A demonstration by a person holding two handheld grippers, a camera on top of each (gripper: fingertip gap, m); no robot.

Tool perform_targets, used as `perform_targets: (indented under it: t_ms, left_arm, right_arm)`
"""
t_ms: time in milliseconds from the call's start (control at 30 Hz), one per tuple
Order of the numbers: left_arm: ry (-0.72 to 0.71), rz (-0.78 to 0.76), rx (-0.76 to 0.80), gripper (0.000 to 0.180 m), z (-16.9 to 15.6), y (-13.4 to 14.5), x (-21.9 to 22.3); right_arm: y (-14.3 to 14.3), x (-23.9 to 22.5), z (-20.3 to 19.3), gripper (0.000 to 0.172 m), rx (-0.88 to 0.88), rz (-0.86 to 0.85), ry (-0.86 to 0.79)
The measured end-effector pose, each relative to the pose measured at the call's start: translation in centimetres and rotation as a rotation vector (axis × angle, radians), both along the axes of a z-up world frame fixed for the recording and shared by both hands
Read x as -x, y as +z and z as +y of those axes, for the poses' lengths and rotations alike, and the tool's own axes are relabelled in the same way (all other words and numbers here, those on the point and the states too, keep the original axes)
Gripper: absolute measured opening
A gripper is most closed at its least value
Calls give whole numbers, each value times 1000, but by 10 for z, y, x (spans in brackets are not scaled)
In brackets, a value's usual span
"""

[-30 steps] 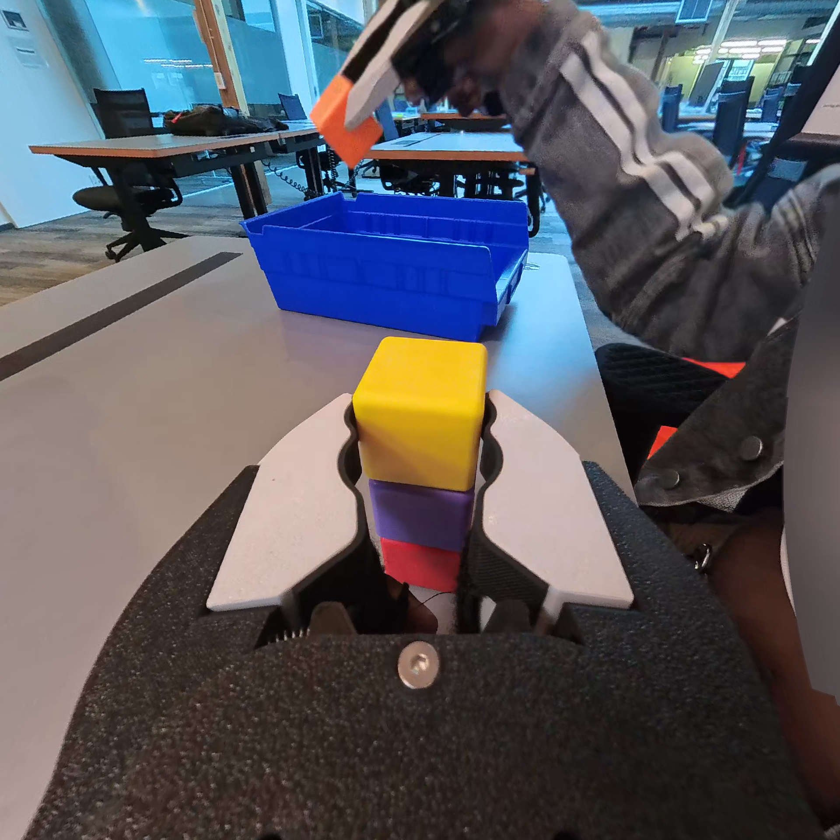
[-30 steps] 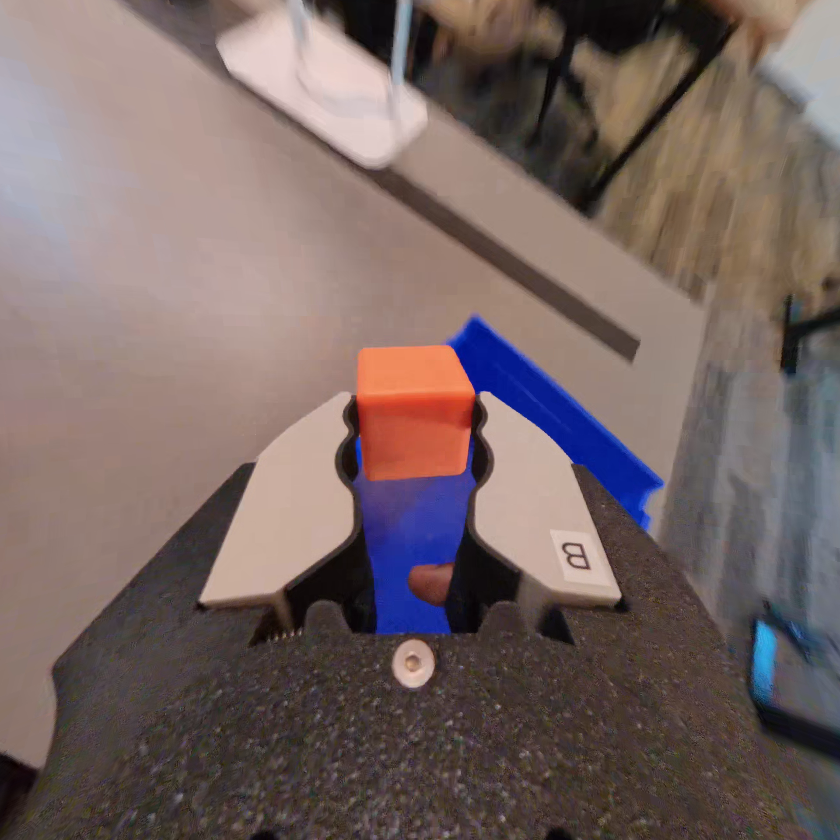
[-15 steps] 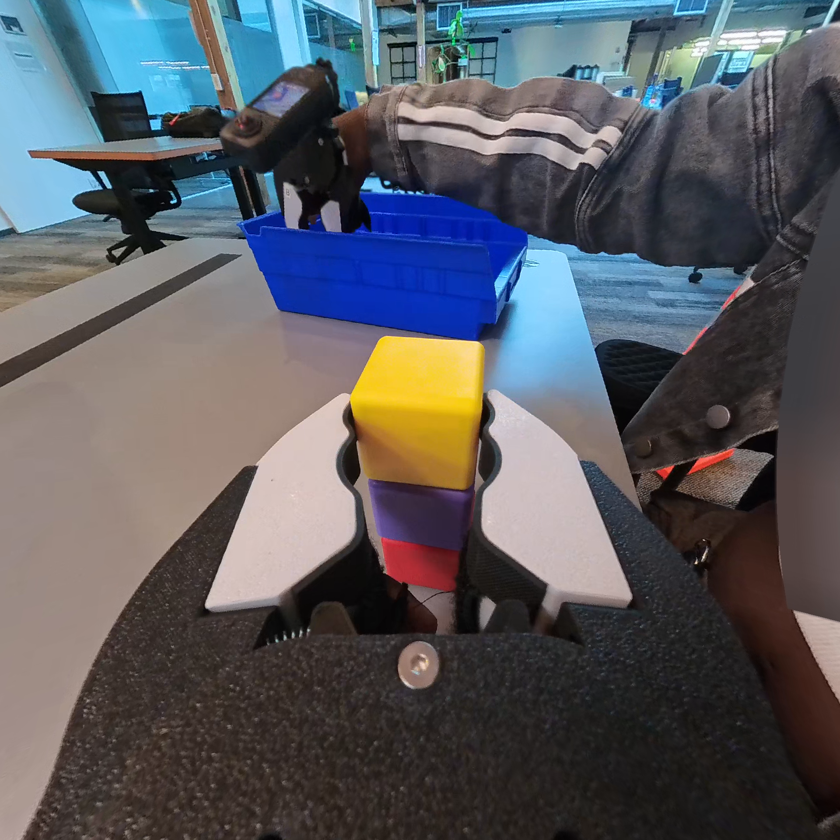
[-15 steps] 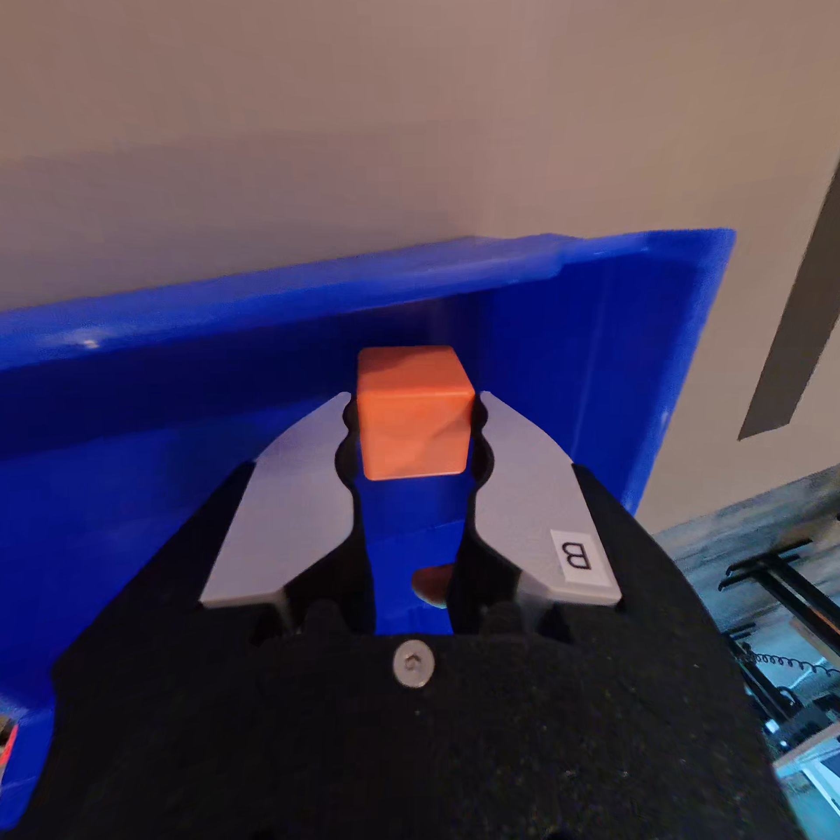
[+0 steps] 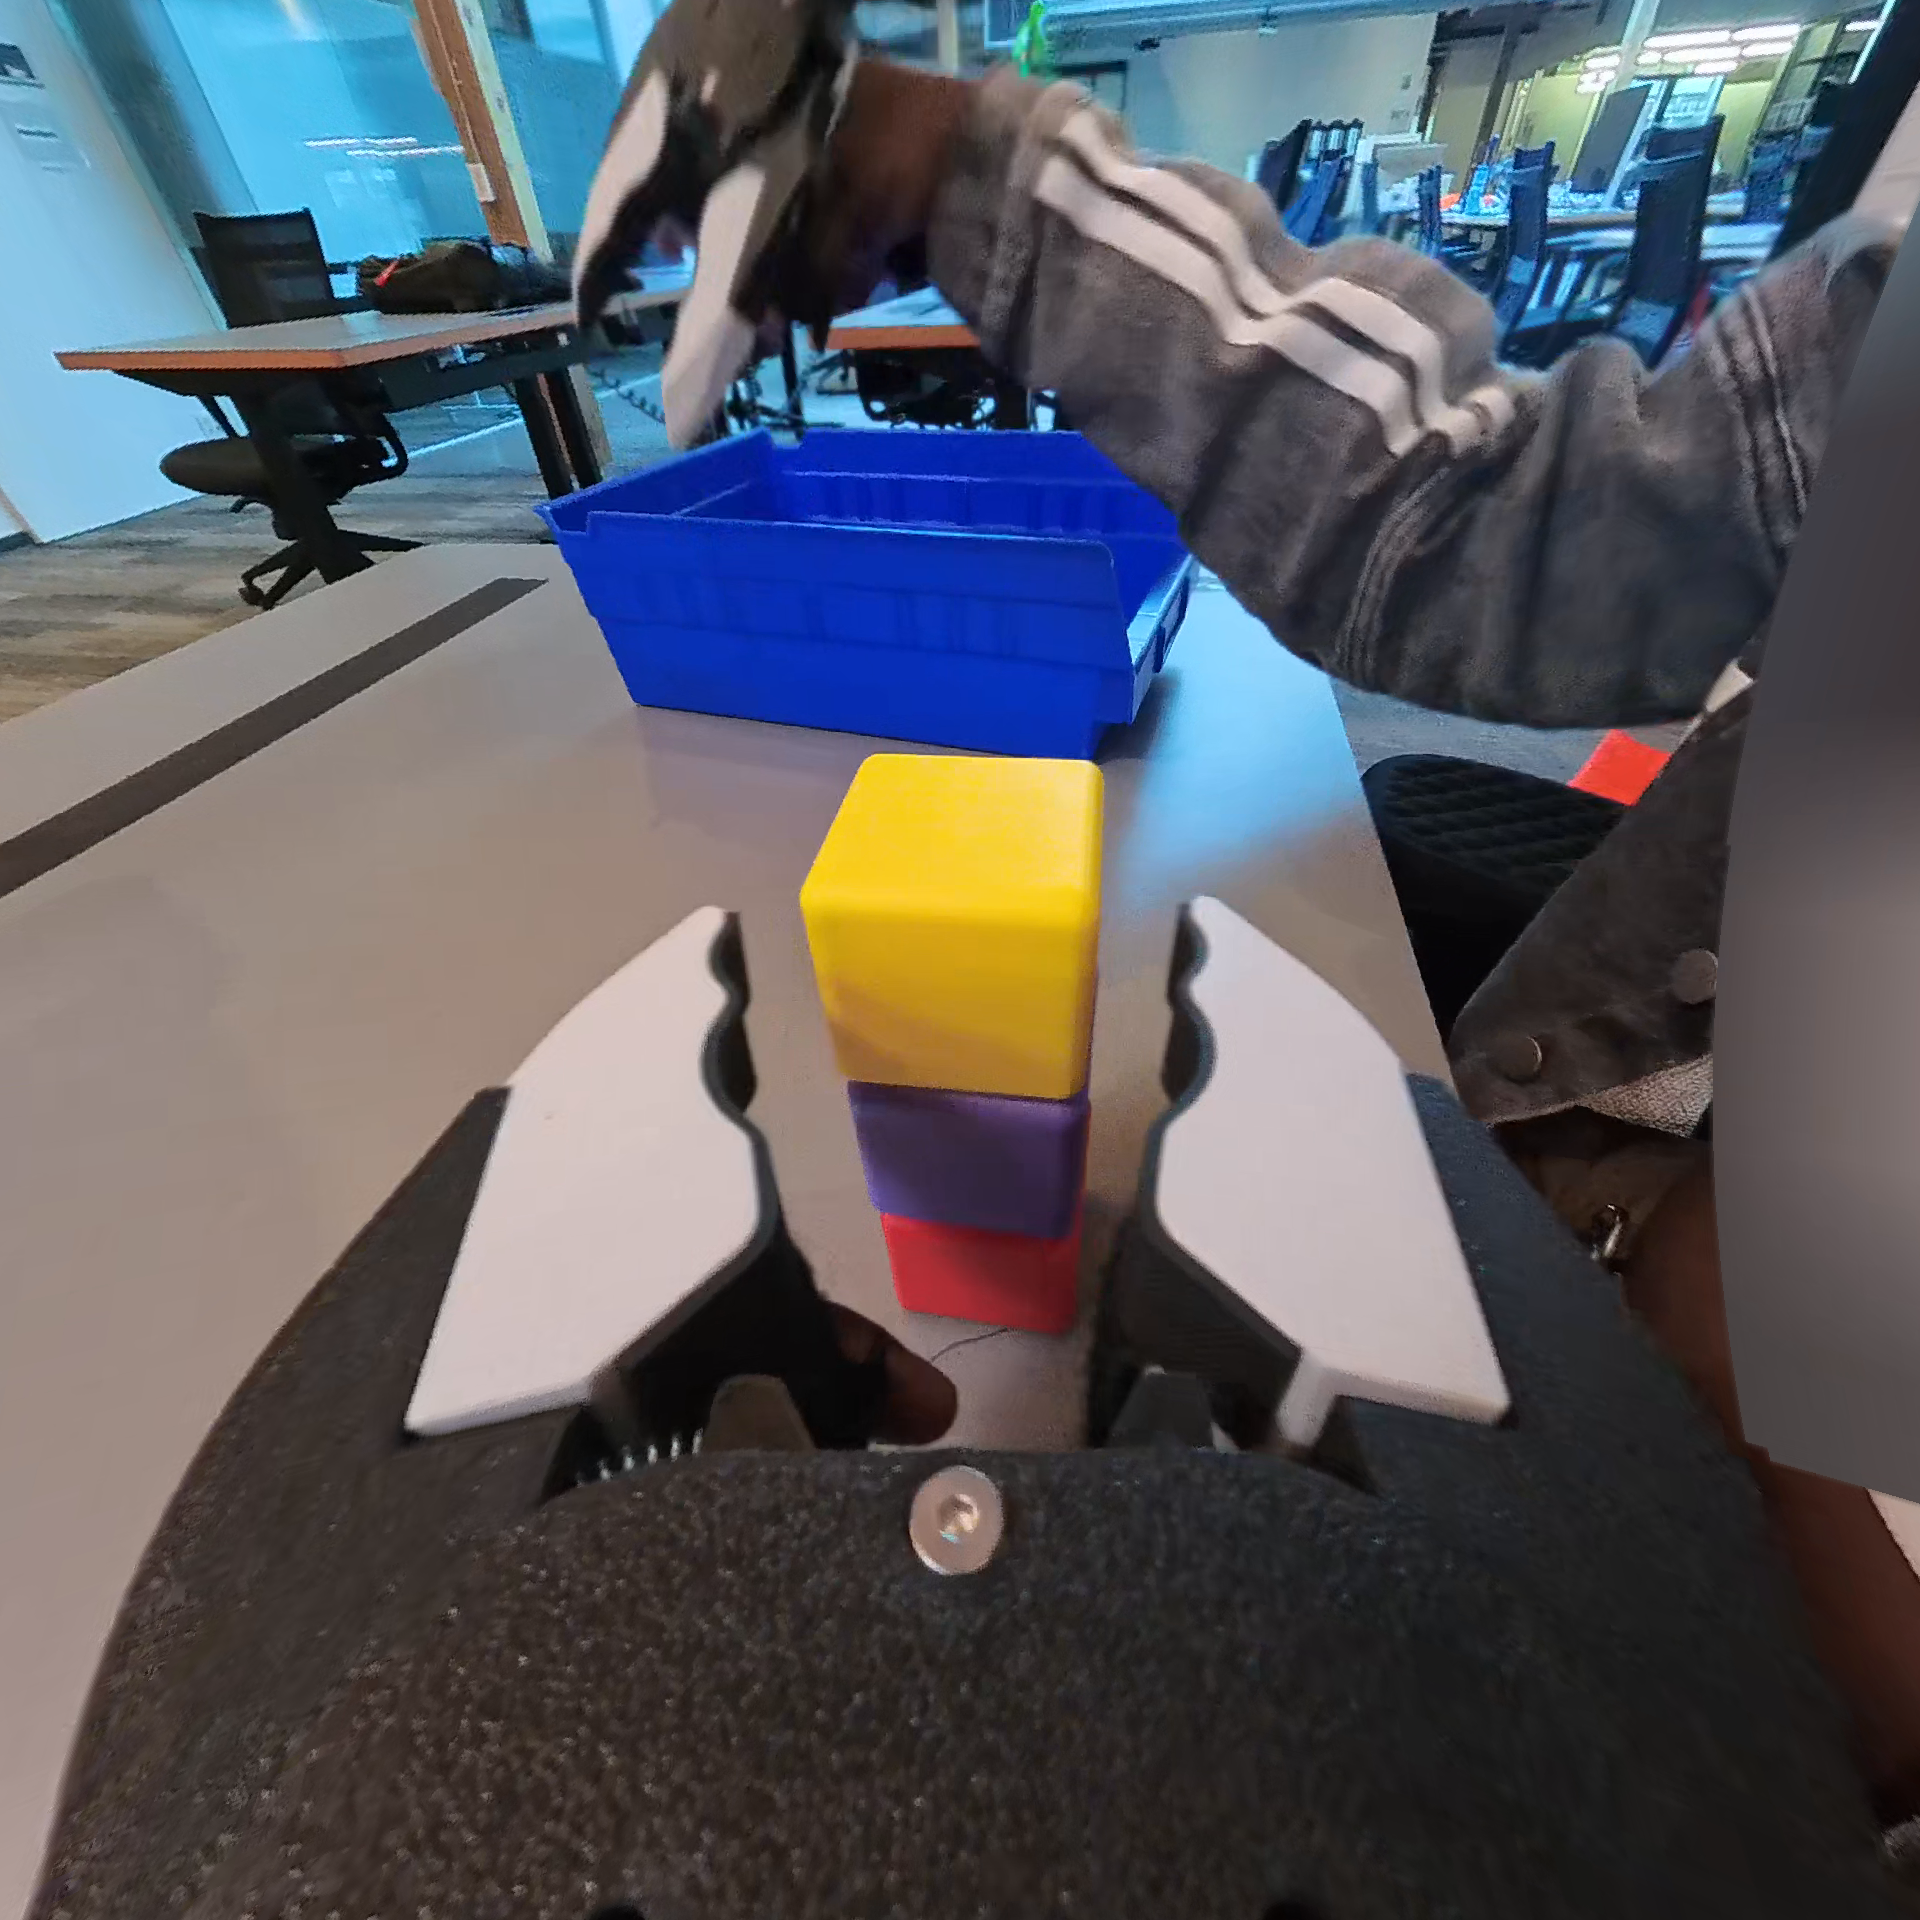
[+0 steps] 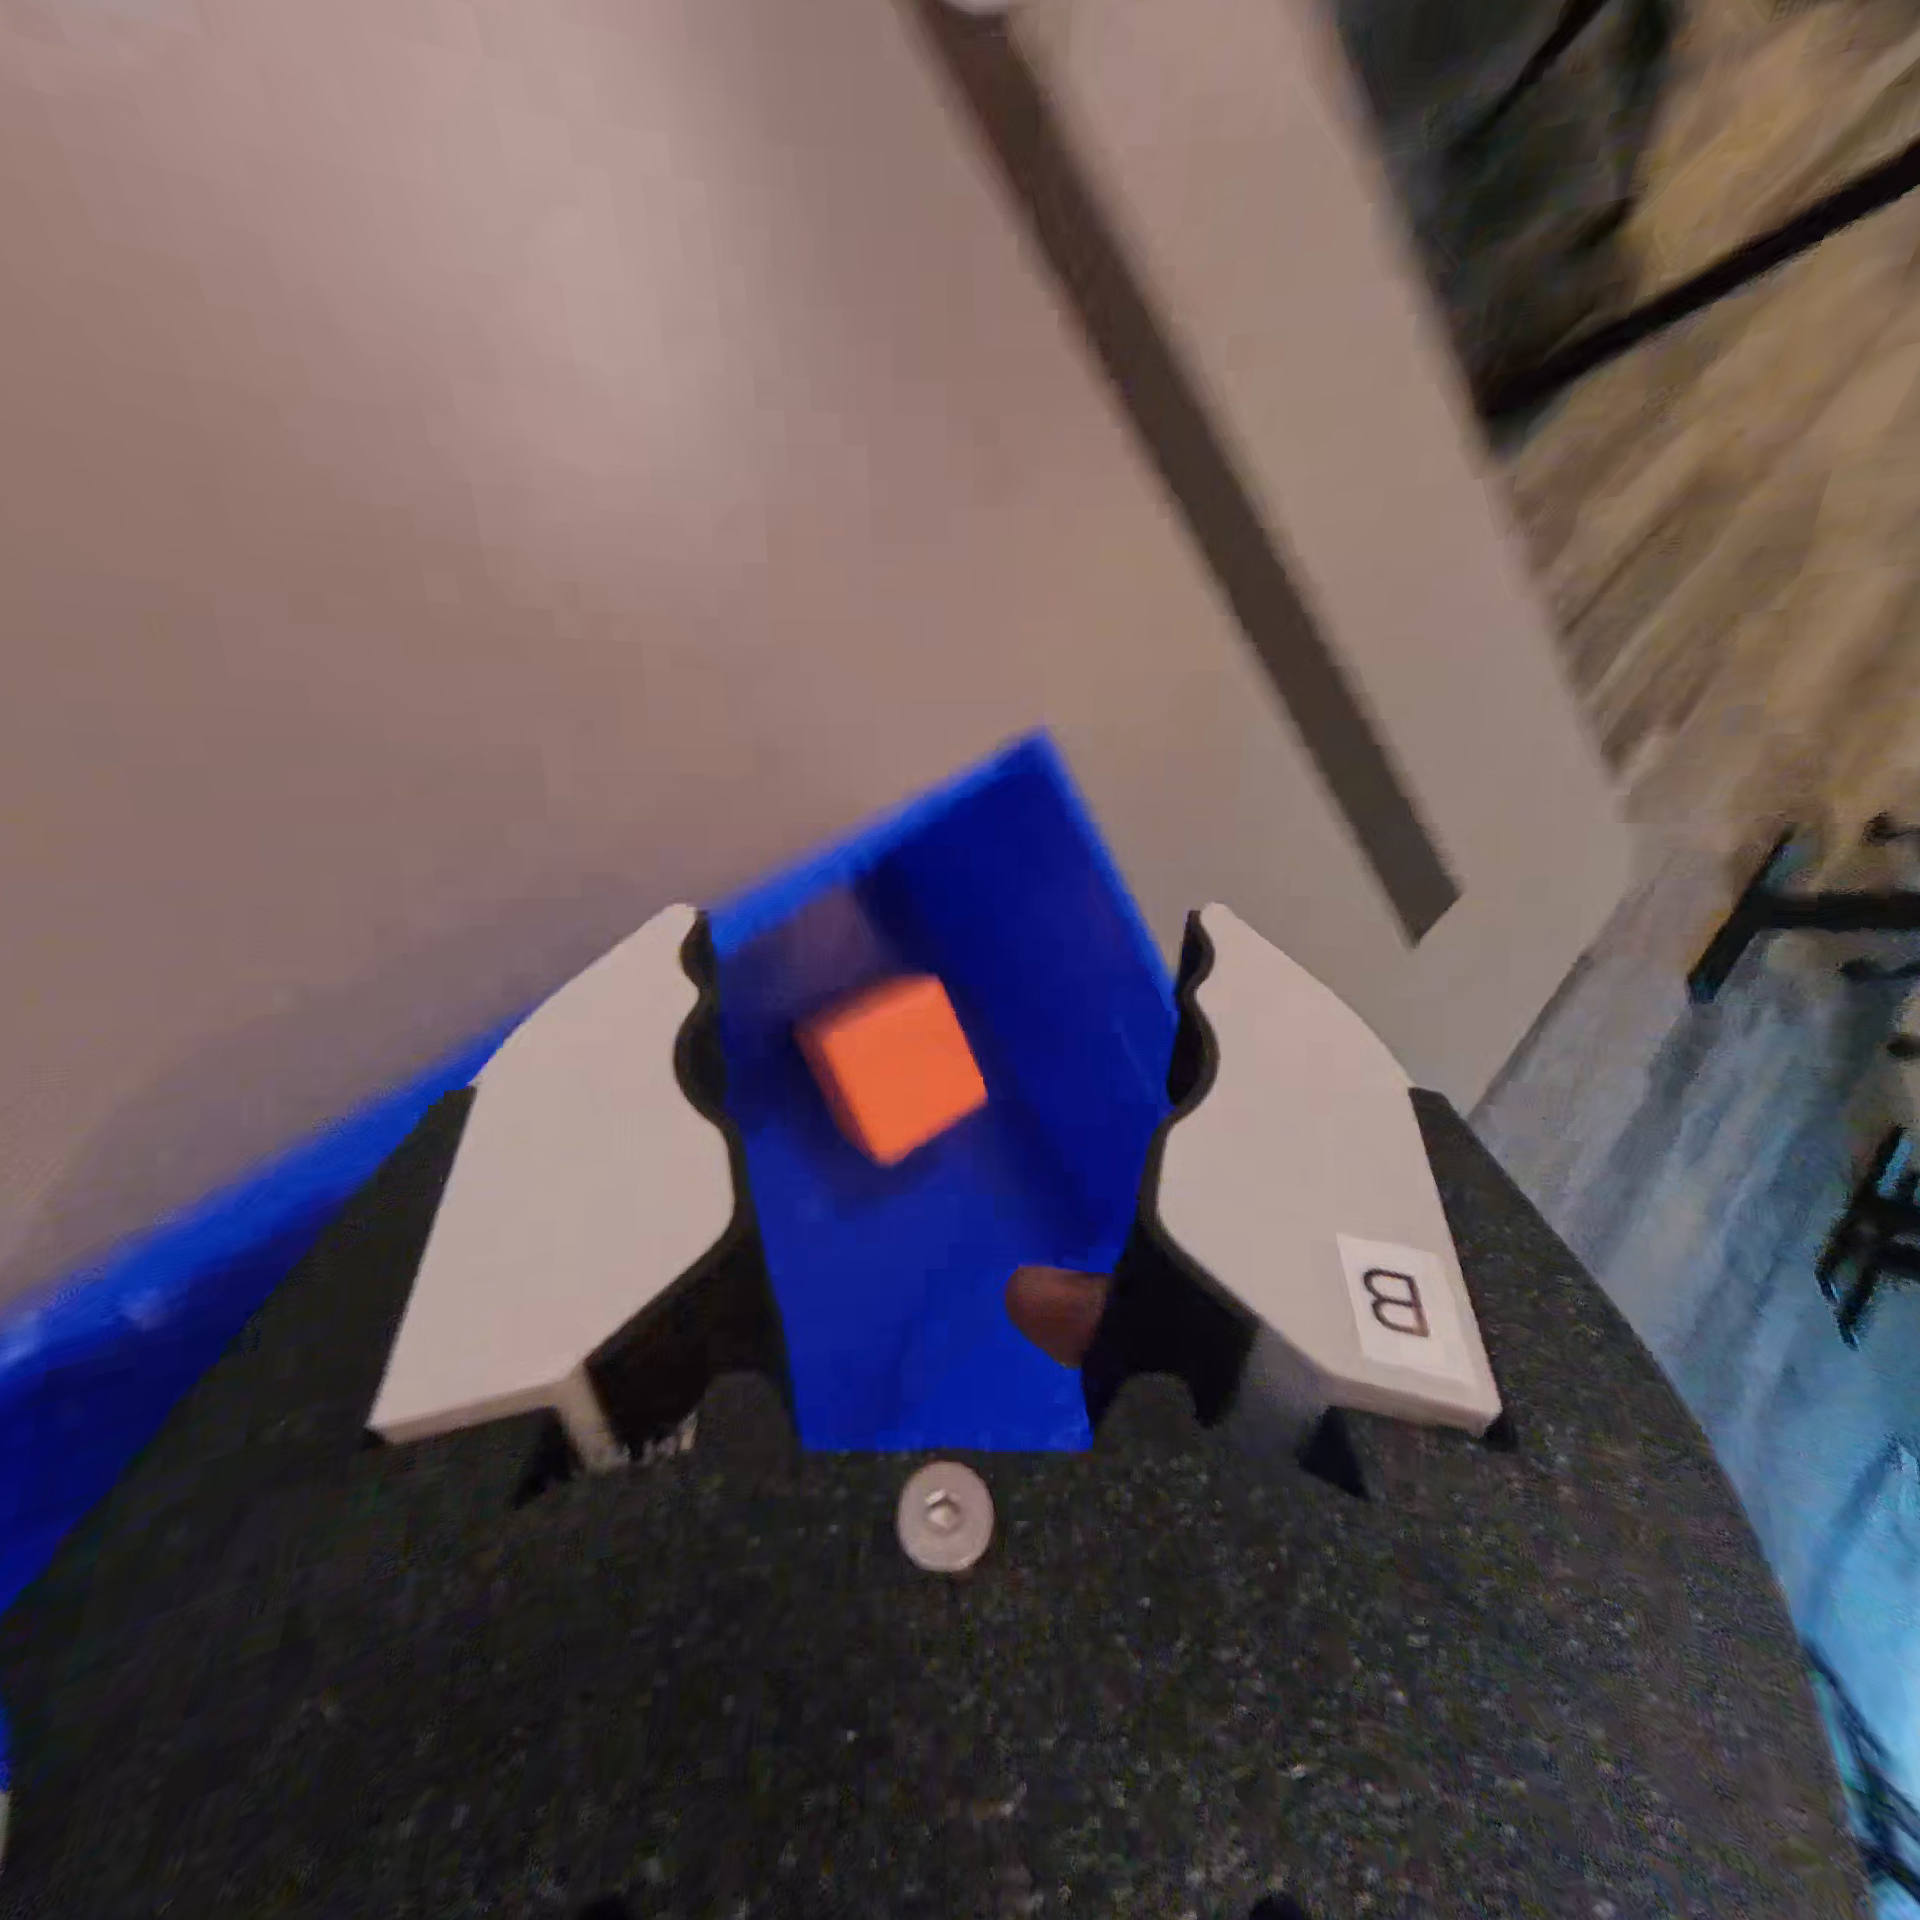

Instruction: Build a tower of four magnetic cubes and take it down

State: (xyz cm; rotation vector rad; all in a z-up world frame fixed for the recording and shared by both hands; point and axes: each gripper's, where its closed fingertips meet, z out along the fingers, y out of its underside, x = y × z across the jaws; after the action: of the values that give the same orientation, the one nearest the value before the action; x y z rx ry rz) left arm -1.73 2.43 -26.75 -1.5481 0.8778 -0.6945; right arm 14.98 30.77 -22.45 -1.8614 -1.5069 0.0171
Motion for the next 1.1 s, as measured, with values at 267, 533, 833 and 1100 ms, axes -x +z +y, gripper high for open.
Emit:
perform_targets:
  t_ms: [267, 533, 833, 1100]
  left_arm:
    - [18, 155, 58, 84, 3, -41, 1]
    - [23, 154, 49, 53, 4, -42, 0]
    - [-13, 171, 45, 50, 0, -44, -3]
    - [-30, 168, 56, 50, -3, -44, -4]
  right_arm:
    - [19, 139, -225, 72, 251, 272, 583]
    - [-34, 184, -293, 71, 383, 26, 744]
    - [-41, 183, -293, 49, 334, -17, 777]
    - [2, 168, -266, 49, 263, 182, 686]
